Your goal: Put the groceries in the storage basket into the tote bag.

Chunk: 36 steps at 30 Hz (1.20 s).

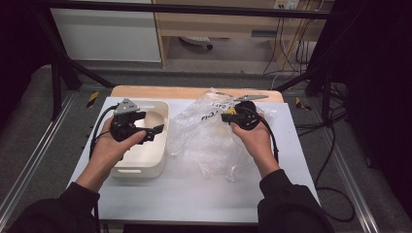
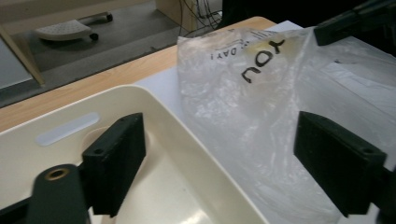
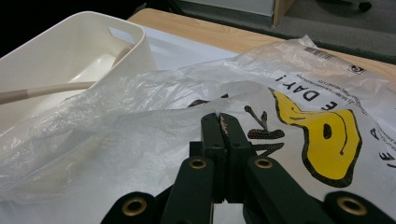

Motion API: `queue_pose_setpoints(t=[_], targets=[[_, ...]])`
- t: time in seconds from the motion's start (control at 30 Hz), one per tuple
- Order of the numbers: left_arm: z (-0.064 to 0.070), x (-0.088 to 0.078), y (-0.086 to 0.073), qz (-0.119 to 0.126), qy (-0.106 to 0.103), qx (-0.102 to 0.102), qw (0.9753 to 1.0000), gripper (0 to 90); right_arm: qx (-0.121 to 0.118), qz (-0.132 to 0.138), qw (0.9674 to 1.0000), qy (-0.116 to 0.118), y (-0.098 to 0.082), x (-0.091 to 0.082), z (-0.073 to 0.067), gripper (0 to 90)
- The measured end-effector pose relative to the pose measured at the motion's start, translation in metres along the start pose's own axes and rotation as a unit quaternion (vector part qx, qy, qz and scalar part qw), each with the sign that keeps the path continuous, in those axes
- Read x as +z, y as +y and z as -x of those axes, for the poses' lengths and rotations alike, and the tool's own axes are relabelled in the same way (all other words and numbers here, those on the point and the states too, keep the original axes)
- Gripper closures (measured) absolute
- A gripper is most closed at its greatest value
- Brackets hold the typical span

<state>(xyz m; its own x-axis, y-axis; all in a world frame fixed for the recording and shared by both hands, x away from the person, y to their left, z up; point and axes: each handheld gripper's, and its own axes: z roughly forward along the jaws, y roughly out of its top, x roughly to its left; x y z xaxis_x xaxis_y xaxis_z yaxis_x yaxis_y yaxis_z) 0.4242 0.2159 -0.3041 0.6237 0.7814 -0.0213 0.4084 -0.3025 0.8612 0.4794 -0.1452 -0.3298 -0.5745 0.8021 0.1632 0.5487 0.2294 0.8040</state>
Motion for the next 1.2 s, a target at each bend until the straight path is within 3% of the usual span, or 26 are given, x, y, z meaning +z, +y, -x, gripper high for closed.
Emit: queue_pose_setpoints(t=[0.17, 0.47, 0.83, 1.07, 1.2], targets=[[-0.015, -0.004, -0.005, -0.005, 0.007, -0.007, 0.9999, 8.5, -0.001, -0.002, 1.0000, 0.000, -0.001, 0.001, 0.000, 90.0], [-0.036, -0.010, -0.015, -0.011, 0.030, -0.026, 0.9992, 8.1, -0.001, -0.004, 1.0000, 0.002, -0.003, 0.002, 0.001, 90.0], [-0.047, -0.010, -0.019, -0.033, 0.042, -0.007, 0.9986, 8.1, -0.001, -0.008, 1.0000, 0.005, -0.005, 0.003, 0.000, 90.0], [-0.057, -0.012, -0.023, -0.031, 0.045, -0.026, 0.9982, 8.1, -0.001, -0.004, 1.0000, 0.008, -0.004, 0.003, 0.000, 90.0], [-0.060, -0.014, -0.027, -0.032, 0.047, -0.026, 0.9980, 8.2, -0.003, -0.005, 1.0000, 0.006, -0.004, 0.002, -0.002, 90.0]])
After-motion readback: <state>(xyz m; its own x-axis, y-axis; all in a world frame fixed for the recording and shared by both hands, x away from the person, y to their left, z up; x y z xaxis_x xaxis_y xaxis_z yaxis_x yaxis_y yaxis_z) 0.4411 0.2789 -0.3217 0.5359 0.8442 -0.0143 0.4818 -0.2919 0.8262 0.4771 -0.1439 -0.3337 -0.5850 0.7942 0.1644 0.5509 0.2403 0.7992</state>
